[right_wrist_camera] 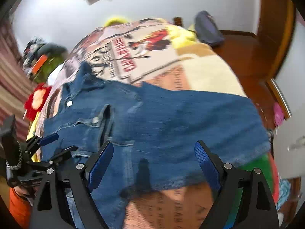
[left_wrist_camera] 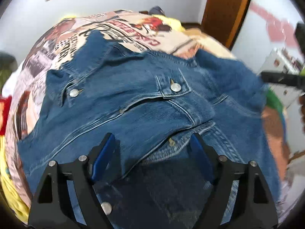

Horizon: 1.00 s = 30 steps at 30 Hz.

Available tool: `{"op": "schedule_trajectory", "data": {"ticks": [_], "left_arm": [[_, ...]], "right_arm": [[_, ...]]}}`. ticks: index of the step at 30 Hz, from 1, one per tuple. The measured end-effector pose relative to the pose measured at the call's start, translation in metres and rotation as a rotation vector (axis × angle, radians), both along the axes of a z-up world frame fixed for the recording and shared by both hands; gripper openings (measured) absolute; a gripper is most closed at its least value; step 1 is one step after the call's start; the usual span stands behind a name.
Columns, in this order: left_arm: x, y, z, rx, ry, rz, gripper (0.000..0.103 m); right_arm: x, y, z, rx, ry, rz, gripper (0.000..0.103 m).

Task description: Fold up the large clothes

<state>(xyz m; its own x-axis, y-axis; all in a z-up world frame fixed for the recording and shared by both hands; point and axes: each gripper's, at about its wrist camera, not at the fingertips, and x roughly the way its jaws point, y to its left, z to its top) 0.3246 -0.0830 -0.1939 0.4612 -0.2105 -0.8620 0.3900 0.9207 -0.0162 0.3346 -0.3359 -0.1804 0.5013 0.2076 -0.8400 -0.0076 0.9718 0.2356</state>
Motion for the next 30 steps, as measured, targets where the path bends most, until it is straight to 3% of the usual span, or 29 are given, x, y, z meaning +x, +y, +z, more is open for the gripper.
{"op": "schedule_trajectory", "data": {"ticks": [5,9,12,14,15,16,17,23,27,30], "left_arm": [[0.018,-0.011,-0.018,0.028,0.011,-0.001,0.081],[0.034,-0.008,-0.026,-0.027,0.068,0.023,0.077],[0.039,-0.009,-0.026,-0.063,0.081,0.021,0.061],[0.036,-0.014,-0.021,-0.07,0.062,0.006,0.034],[0.034,-0.018,-0.016,-0.039,0.029,0.008,0.027],[0.032,-0.021,-0.012,0.003,-0.011,0.011,0.013],[0.032,-0.022,-0.01,0.008,-0.026,0.01,0.01],[0.039,-0.014,0.02,-0.091,-0.066,0.04,0.006],[0.039,-0.02,0.034,-0.173,-0.037,-0.001,0.006],[0.035,-0.037,0.026,-0.118,-0.017,-0.043,0.006]], "right_arm": [[-0.014,-0.04,-0.009,0.021,0.024,-0.087,0.086],[-0.023,-0.074,-0.023,0.067,0.054,-0.175,0.086],[-0.027,-0.1,-0.034,0.128,0.087,-0.26,0.086],[-0.027,-0.115,-0.041,0.173,0.106,-0.307,0.086],[-0.026,-0.125,-0.045,0.2,0.118,-0.331,0.086],[-0.024,-0.131,-0.048,0.216,0.127,-0.346,0.086],[-0.023,-0.139,-0.05,0.233,0.136,-0.365,0.086],[-0.014,-0.169,-0.063,0.31,0.156,-0.413,0.086],[-0.006,-0.173,-0.069,0.314,0.151,-0.427,0.086],[0.001,-0.173,-0.074,0.329,0.148,-0.455,0.085]]}}
